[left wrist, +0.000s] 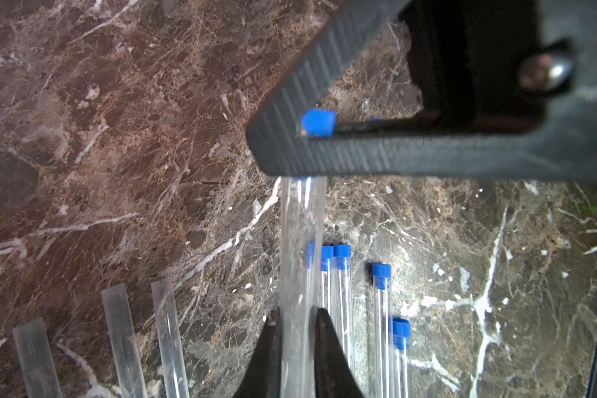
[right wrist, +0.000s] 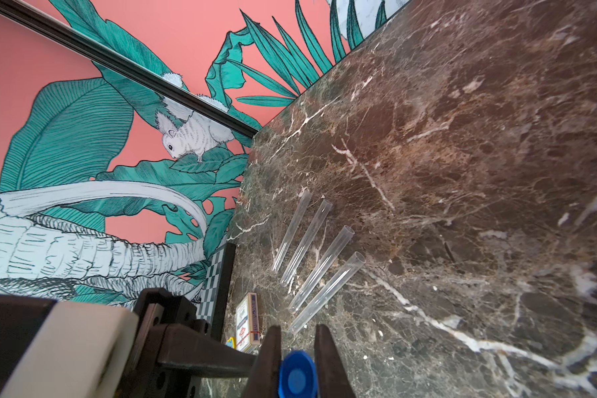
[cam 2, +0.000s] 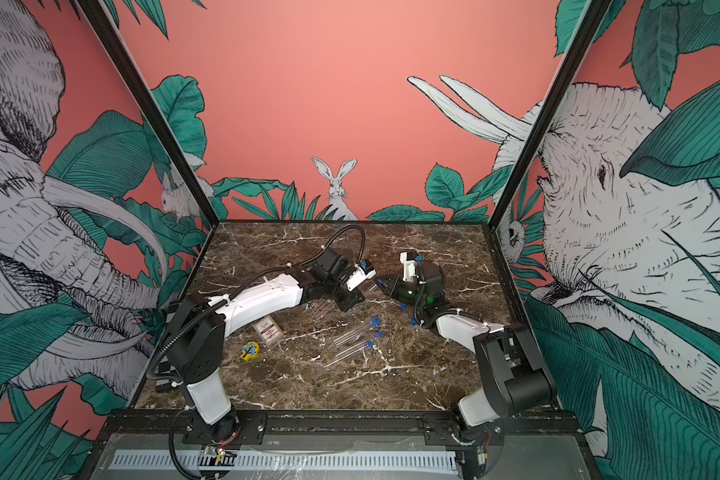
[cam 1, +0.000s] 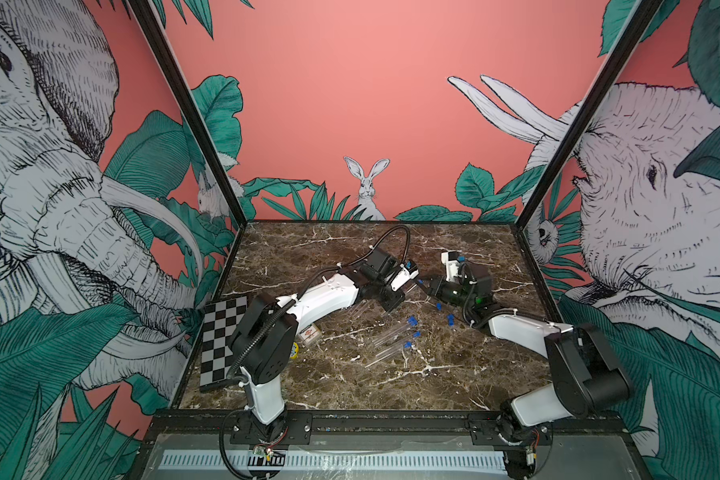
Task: Remove stoppers from test tubes
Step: Open the stopper on the test tube.
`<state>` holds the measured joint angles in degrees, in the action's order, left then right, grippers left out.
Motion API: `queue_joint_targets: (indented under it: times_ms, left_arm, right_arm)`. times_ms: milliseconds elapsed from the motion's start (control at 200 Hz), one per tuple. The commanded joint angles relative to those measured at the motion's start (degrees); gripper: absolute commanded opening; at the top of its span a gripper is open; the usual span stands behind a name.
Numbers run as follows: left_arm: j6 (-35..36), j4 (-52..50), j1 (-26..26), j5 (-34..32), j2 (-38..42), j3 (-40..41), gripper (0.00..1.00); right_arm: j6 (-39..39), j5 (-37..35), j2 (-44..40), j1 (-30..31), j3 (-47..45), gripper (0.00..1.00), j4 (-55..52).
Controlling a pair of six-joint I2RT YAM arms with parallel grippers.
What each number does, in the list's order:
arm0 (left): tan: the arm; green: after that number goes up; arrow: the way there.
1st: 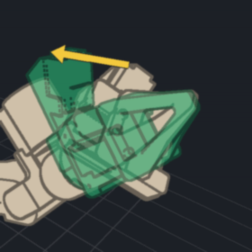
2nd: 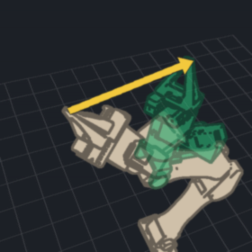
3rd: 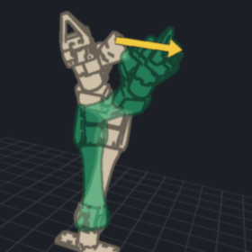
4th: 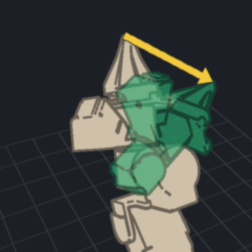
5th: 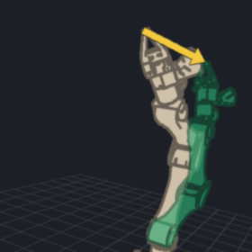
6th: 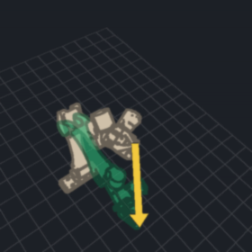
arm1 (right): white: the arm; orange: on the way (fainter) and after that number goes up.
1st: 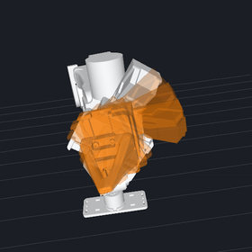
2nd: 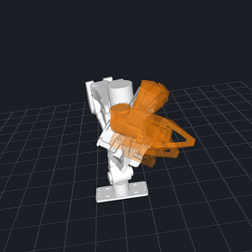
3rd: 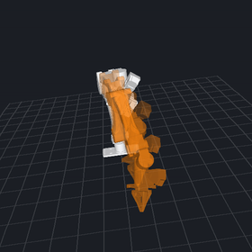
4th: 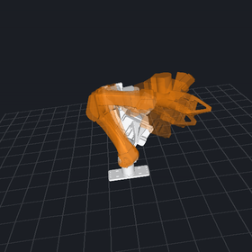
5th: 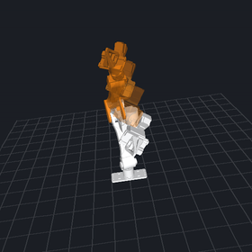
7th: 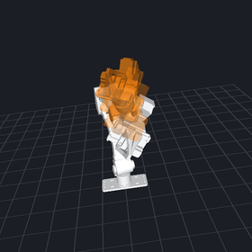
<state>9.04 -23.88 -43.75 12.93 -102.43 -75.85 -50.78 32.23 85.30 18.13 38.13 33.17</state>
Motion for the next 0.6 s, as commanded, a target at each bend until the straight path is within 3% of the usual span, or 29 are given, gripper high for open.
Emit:
queue_joint_targets:
  times_ms: [0,255,365,595]
  left_arm:
    - [0.47,-11.14,2.00,-4.23,0.67,3.19,0.01]
    - [0.66,-11.29,2.00,-4.46,0.49,3.36,0.01]
    - [-1.42,-10.92,2.01,-4.77,-0.46,2.80,0.01]
    - [-5.37,-15.50,2.00,-9.47,-7.35,-3.66,0.01]
  right_arm:
    - [0.69,-6.30,-2.50,-3.00,2.34,0.08,5.51]
    - [0.28,-6.02,-2.05,-2.95,3.00,0.08,5.50]
    - [2.07,-6.64,-2.69,-2.99,3.14,0.08,0.18]
    - [12.59,-10.51,-5.89,-3.08,4.55,0.07,-23.48]
